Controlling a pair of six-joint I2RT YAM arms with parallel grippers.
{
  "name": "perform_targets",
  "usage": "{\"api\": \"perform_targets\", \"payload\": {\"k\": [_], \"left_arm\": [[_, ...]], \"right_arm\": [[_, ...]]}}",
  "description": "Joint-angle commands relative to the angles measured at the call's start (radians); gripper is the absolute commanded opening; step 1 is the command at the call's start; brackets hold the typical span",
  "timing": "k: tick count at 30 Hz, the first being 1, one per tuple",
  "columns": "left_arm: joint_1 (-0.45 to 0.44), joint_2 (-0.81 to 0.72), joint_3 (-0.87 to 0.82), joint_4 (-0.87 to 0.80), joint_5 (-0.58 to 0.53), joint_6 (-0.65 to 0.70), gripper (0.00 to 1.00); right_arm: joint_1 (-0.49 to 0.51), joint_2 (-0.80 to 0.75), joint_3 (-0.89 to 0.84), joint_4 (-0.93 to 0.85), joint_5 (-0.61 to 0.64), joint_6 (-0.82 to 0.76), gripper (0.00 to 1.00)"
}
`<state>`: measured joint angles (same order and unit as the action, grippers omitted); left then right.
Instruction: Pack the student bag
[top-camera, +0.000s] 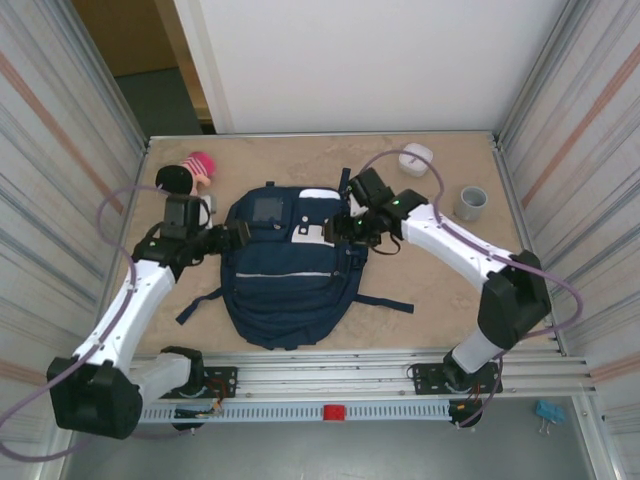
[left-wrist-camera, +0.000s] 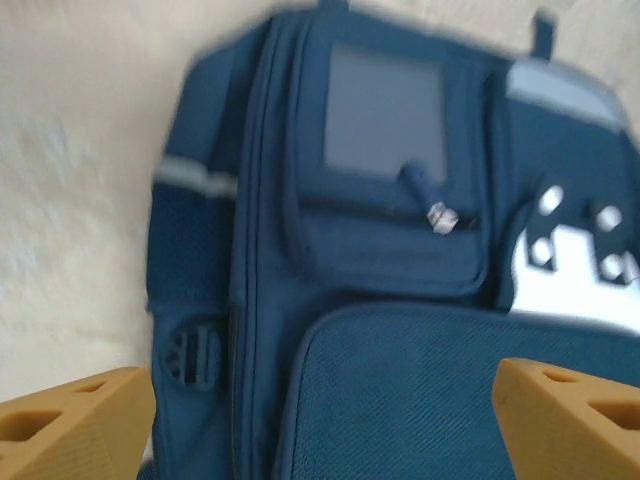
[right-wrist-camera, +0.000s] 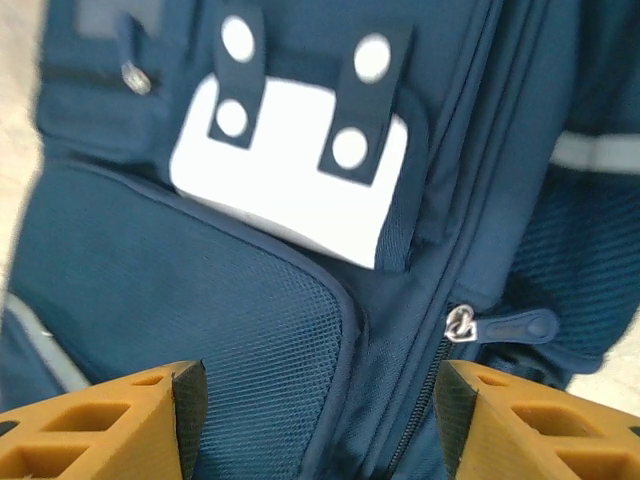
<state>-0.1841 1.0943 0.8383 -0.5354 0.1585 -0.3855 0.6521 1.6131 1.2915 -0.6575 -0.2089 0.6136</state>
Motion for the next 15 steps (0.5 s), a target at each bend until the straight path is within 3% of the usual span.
{"api": "perform_targets", "payload": {"k": [1, 4, 9, 15], "left_arm": [[0.000, 0.027, -0.131, 0.080, 0.094, -0.111, 0.86], [-0.004, 0.057, -0.249, 0.167, 0.083, -0.152, 0.82], [-0.018, 0.093, -0.348, 0.237, 0.056, -0.138, 0.61], [-0.090, 0.110, -0.346, 0.295, 0.032, -0.182, 0.45]], "right_arm": [[0.027, 0.070, -0.068, 0.012, 0.013, 0.054, 0.63], [0.033, 0.125, -0.151, 0.074, 0.056, 0.071, 0.63], [0.024, 0.215, -0.239, 0.181, 0.016, 0.089, 0.62], [-0.031, 0.165, -0.273, 0.204, -0.003, 0.076, 0.62]]}}
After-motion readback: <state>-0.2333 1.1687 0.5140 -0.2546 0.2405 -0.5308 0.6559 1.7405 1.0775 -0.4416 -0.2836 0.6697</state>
